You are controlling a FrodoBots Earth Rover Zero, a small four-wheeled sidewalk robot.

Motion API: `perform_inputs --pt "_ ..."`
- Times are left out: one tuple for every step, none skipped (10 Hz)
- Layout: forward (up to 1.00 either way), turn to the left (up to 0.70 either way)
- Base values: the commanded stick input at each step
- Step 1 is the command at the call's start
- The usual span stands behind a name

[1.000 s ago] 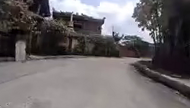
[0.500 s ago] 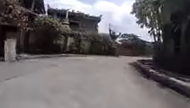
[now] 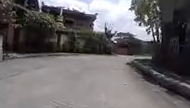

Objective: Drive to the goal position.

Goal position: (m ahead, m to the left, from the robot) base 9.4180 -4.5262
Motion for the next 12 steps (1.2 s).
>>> perform_inputs --pt "1.0 -0.02" --pt "1.0 -0.02" --pt "1.0 -0.02" --pt "1.0 -0.03" --pt "1.0 -0.03" --pt "1.0 -0.11" --pt "1.0 -0.29" --pt "1.0 -0.4" --pt "1.0 -0.4" --pt "1.0 -0.4" --pt "1.0 -0.4" --pt "1.0 -0.39"
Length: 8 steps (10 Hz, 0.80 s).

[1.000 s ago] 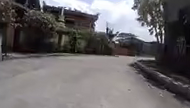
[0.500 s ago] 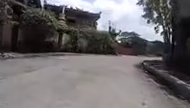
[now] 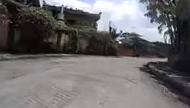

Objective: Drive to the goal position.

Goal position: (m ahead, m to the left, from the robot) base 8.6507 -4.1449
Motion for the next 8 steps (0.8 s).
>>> perform_inputs --pt "1.0 -0.22" --pt "1.0 -0.08" --pt "1.0 -0.04" --pt "1.0 -0.03" --pt "1.0 -0.03" --pt "1.0 -0.03" --pt "1.0 -0.03" --pt "1.0 -0.03"
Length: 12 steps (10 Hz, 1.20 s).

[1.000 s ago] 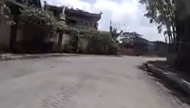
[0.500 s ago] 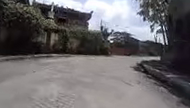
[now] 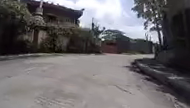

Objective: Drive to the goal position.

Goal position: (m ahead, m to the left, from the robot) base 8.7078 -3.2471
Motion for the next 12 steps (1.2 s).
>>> perform_inputs --pt "1.0 -0.27" --pt "1.0 -0.4" --pt "1.0 -0.4" --pt "1.0 -0.35" --pt "1.0 -0.18" --pt "1.0 -0.06" --pt "1.0 -0.05" --pt "1.0 -0.03" --pt "1.0 -0.04" --pt "1.0 -0.04" --pt "1.0 -0.04" --pt "1.0 -0.04"
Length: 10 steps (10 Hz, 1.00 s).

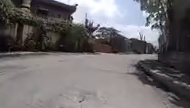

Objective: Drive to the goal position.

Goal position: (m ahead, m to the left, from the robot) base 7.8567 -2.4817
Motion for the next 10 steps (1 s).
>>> perform_inputs --pt "1.0 -0.04" --pt "1.0 -0.08" --pt "1.0 -0.24" --pt "1.0 -0.4" --pt "1.0 -0.4" --pt "1.0 -0.4" --pt "1.0 -0.4" --pt "1.0 -0.4" --pt "1.0 -0.4" --pt "1.0 -0.4"
